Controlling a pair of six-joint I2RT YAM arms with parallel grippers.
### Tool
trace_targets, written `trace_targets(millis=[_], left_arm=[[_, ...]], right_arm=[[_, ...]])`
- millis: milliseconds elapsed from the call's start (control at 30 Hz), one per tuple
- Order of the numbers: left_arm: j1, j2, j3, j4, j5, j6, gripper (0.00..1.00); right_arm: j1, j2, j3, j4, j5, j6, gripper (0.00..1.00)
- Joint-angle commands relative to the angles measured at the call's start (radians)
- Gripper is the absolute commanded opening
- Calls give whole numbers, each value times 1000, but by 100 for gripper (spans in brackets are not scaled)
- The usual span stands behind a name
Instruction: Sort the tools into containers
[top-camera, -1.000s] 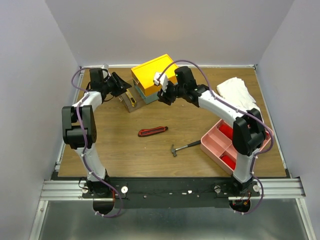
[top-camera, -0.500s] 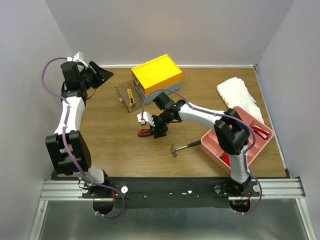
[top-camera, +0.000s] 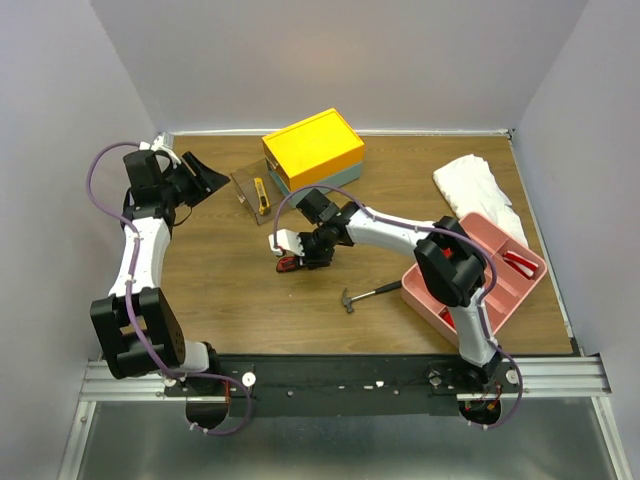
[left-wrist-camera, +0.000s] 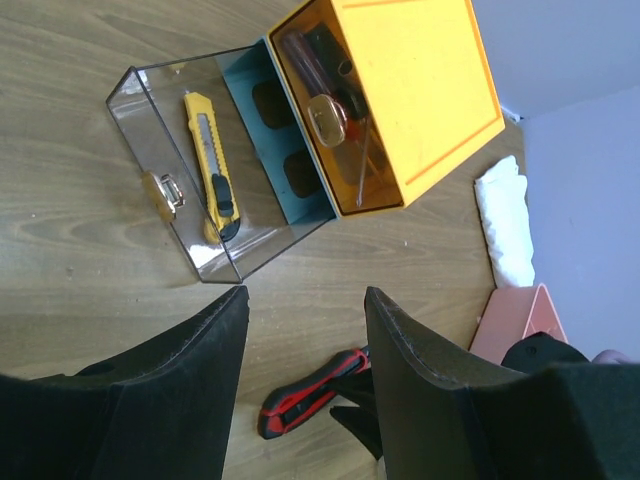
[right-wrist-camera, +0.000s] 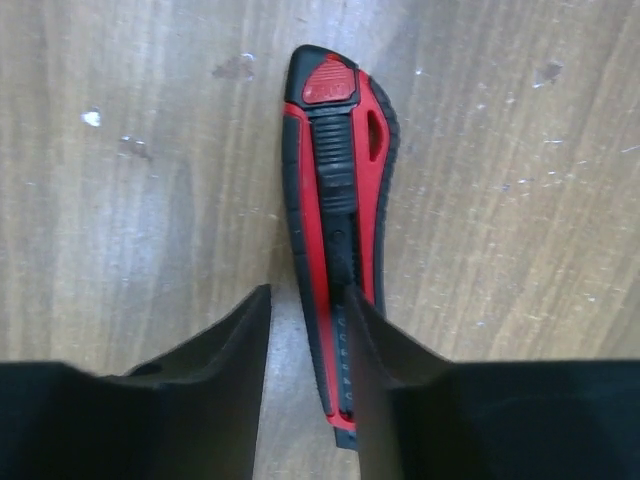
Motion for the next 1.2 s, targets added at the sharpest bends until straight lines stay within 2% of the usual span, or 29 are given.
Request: trace_targets(millis=[0,33,67,167,200,333,433,600,767,900,1000,1167], left_arm=[[9,-61,-30,13,30,7,58],[9,-64,-35,17,30,-4,58],[9,-66,-41,22,30,-8,58],[10,-61,-43,30,38,-18,58],[12,-60,-40,28,41,-16,58],[16,-58,-32,24,46,-8,58],[19,-58,-29,25,47,-8,58],[29,-53,-27,14,52,-4,57],[50,-81,-38,-21,55,24,57],[65,-106,-46,-50,69,53,57],[70,-122,-58,-49,78,67,57],[73,-155,-92,-36,83,64,57]], right_arm=[[17,49,-19,26,125,-16,33],[19,49,-21,31,130,-22,27],[19,49,-18,29,139,-34,15],[22,38,-1,11,140,-33,2],[20,27,2,5,134,-28,1],[20,-68,2,8,61,-11,1],[19,-125,46,28,-13,74,1],[16,-113,172,136,-99,283,1],[4,-4,345,334,-76,438,1],[-7,119,493,463,25,579,1],[-12,232,635,515,44,596,1],[-15,363,741,575,105,575,1]])
